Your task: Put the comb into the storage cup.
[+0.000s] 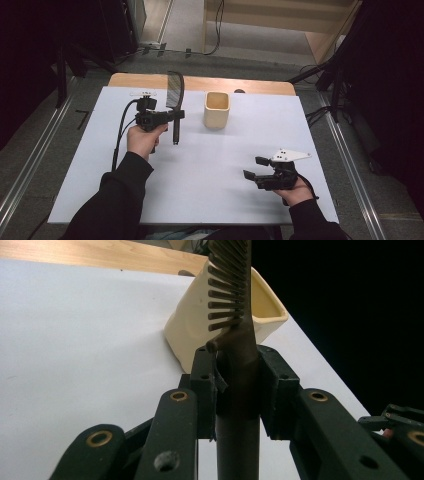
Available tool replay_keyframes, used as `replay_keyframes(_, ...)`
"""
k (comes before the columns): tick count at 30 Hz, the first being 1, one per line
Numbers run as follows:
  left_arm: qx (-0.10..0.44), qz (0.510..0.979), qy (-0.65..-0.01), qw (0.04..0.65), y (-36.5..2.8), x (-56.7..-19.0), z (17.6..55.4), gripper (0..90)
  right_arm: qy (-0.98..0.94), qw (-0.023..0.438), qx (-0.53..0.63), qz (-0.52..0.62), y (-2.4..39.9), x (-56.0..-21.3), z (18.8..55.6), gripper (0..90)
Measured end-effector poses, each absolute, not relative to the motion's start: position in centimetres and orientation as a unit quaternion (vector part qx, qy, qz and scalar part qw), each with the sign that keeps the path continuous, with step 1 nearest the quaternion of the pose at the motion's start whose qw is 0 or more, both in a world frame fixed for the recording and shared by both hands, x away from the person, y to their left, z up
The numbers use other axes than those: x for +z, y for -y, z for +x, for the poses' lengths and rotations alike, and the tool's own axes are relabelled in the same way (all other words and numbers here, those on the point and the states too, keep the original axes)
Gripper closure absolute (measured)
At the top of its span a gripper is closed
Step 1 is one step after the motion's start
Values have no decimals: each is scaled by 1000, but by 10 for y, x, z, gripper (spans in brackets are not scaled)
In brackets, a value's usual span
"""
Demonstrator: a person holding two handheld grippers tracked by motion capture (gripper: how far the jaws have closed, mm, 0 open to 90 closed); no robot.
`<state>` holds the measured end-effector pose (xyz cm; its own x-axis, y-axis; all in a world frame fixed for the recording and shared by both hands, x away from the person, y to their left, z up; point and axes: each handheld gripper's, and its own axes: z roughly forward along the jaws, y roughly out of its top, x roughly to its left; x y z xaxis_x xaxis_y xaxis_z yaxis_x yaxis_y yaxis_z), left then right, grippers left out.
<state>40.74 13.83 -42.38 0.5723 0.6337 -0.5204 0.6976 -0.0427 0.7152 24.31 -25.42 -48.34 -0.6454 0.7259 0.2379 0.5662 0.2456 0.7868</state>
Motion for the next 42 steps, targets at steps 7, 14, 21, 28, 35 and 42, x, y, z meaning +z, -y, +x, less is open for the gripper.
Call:
replay_keyframes(7, -33, 724, -458, 515, -132, -424, 410, 729, -784, 92, 451, 416, 265, -484, 237, 237)
replay_keyframes(14, -37, 726, -455, 514, -126, -423, 414, 730, -783, 91, 448, 421, 270, -485, 235, 237)
replay_keyframes(21, -44, 721, -452, 524, -122, -418, 416, 729, -783, 95, 449, 419, 271, -484, 234, 237)
replay_keyframes(28, -46, 727, -446, 521, -114, -413, 420, 730, -783, 91, 446, 423, 271, -484, 234, 235)
replay_keyframes(35, -41, 733, -437, 520, -105, -403, 424, 729, -784, 93, 445, 423, 272, -483, 234, 235)
replay_keyframes(42, -39, 737, -430, 520, -96, -394, 427, 730, -784, 94, 443, 424, 271, -483, 235, 234)
